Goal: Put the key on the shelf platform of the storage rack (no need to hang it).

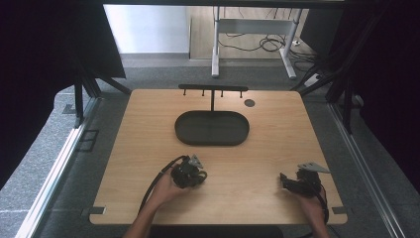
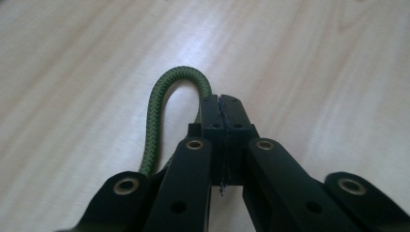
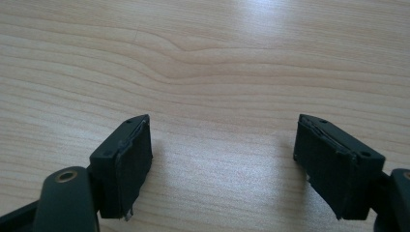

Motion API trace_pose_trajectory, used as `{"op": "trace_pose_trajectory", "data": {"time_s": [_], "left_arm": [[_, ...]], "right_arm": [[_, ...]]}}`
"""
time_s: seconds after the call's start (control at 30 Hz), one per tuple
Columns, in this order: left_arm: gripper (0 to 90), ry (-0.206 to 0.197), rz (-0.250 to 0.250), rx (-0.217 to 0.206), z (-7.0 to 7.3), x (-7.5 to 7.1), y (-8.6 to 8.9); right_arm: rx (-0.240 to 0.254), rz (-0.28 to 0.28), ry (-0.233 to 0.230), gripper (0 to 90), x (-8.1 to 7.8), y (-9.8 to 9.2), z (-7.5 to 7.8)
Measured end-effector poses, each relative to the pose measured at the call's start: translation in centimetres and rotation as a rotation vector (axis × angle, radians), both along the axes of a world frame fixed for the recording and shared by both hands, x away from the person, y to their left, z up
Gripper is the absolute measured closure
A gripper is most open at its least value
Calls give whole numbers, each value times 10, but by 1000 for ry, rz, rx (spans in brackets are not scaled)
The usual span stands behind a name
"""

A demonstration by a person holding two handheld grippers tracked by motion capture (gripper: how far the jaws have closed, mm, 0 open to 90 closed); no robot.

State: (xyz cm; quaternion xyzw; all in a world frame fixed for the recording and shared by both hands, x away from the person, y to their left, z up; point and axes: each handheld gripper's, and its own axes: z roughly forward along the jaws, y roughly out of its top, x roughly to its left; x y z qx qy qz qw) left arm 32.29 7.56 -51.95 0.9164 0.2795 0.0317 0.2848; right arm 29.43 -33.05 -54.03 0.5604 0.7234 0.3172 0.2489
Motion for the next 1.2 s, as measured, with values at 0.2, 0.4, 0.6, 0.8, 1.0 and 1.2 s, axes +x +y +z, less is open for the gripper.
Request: {"op": "trace_pose_trajectory", "data": {"time_s": [0.2,0.4,0.6,0.8,1.0,1.2], "left_arm": [[899,2,31,8,0,18,2],[897,6,64,-11,2,27,9],[785,-34,60,-71,21,16,24],[568,-62,76,-10,38,9,44],[421,-53,91,25,42,8,55],[390,-3,99,33,34,11,65]], "right_arm": [[5,-5,3,220,-1,0,0],[14,-3,1,221,-2,-1,0],[11,-4,2,221,-2,0,0],[13,-4,1,224,-2,-1,0],[11,-6,2,225,-2,0,0],[10,-5,1,225,-2,0,0]]}}
